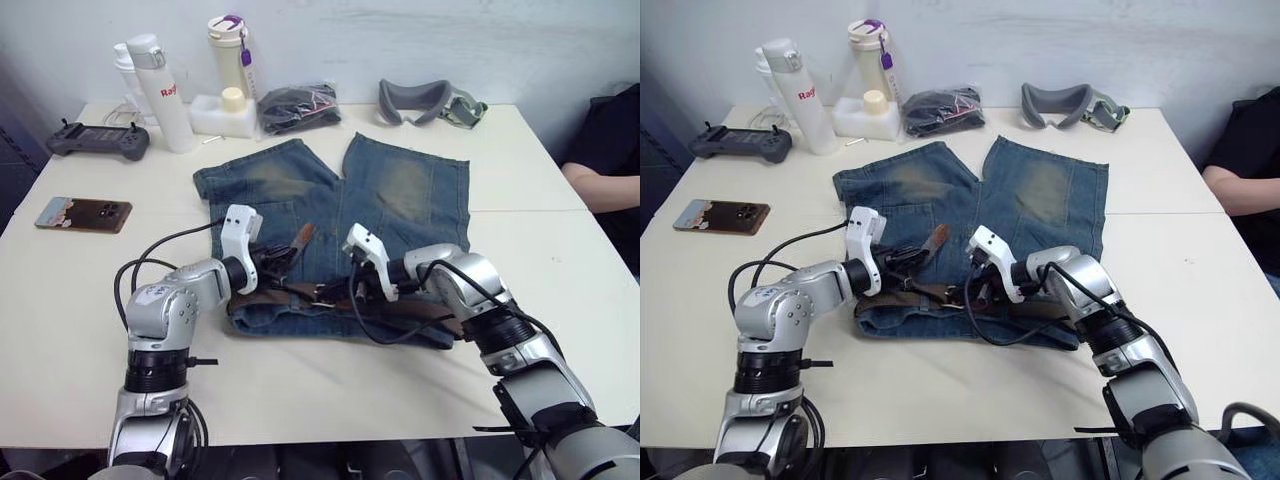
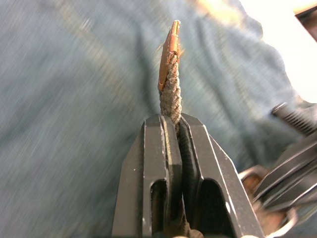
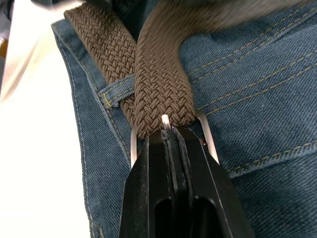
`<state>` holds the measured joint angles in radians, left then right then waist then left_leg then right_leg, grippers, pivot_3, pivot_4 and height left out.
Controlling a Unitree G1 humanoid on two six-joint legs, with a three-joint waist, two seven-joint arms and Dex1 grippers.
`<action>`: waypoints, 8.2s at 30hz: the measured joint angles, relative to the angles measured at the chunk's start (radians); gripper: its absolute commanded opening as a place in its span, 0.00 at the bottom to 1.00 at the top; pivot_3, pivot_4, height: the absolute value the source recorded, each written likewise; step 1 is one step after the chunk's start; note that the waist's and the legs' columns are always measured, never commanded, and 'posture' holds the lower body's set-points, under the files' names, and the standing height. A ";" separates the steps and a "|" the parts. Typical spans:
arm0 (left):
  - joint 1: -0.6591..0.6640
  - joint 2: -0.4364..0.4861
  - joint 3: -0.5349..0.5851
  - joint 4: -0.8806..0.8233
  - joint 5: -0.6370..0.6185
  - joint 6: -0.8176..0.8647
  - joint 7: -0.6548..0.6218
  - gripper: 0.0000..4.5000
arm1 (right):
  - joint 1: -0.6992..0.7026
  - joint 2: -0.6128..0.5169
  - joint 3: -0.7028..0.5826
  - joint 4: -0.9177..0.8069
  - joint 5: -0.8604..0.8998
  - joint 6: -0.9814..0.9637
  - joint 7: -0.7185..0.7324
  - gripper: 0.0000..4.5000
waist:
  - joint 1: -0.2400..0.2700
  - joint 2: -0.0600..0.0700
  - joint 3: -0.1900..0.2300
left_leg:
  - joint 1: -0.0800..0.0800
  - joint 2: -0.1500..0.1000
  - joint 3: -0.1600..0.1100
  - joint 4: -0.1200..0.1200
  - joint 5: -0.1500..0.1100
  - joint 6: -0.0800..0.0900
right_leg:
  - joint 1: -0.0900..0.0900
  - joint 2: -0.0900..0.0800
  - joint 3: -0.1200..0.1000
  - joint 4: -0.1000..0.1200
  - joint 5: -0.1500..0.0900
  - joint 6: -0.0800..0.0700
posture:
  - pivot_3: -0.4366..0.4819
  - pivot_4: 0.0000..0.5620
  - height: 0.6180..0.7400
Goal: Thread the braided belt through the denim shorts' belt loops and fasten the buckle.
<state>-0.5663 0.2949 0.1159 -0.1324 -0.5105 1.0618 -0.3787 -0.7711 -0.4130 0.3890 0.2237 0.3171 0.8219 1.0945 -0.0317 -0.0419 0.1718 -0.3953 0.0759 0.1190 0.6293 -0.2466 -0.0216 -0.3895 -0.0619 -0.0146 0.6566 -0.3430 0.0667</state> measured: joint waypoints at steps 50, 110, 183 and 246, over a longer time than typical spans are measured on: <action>-0.944 -0.205 0.337 0.889 -0.265 -0.100 -0.272 0.00 | 0.087 -0.037 0.109 -0.162 -0.376 -0.403 0.029 0.00 | 0.003 0.014 -0.010 | 0.010 -0.003 -0.003 -0.016 -0.006 -0.006 | 0.017 -0.004 -0.006 -0.030 0.004 0.005 | 0.48 0.27 0.99; -0.333 0.152 -0.365 0.084 0.064 -0.225 -0.275 0.00 | -0.025 -0.440 -0.268 -0.257 -0.239 -0.659 0.036 1.00 | 0.005 0.017 0.019 | -0.011 0.000 0.014 -0.007 -0.003 -0.004 | -0.008 0.008 0.006 -0.026 0.002 0.006 | 0.48 0.27 0.99; 0.145 0.580 -0.070 -0.486 0.005 0.238 -0.363 0.00 | -0.014 -0.288 -0.168 -0.151 -0.245 -0.583 0.115 0.26 | -0.023 0.013 0.021 | -0.010 0.008 0.028 0.018 -0.006 -0.002 | -0.023 0.019 0.034 0.008 0.001 0.004 | 0.48 0.27 0.99; 0.612 0.689 0.081 -0.475 0.098 -0.147 -0.284 0.00 | 0.064 -0.333 0.047 -0.150 -0.344 -0.510 -0.010 0.01 | -0.001 0.009 0.019 | -0.007 0.010 0.028 0.019 -0.011 0.001 | -0.020 0.013 0.030 0.006 0.002 0.001 | 0.48 0.27 0.99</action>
<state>0.0457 0.9838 0.1971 -0.6076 -0.4130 0.9150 -0.6630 -0.7069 -0.7465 0.4363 0.0737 -0.0268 0.3120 1.0850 -0.0324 -0.0333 0.1903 -0.4026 0.0861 0.1466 0.6481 -0.2578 -0.0206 -0.4098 -0.0492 0.0157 0.6626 -0.3410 0.0681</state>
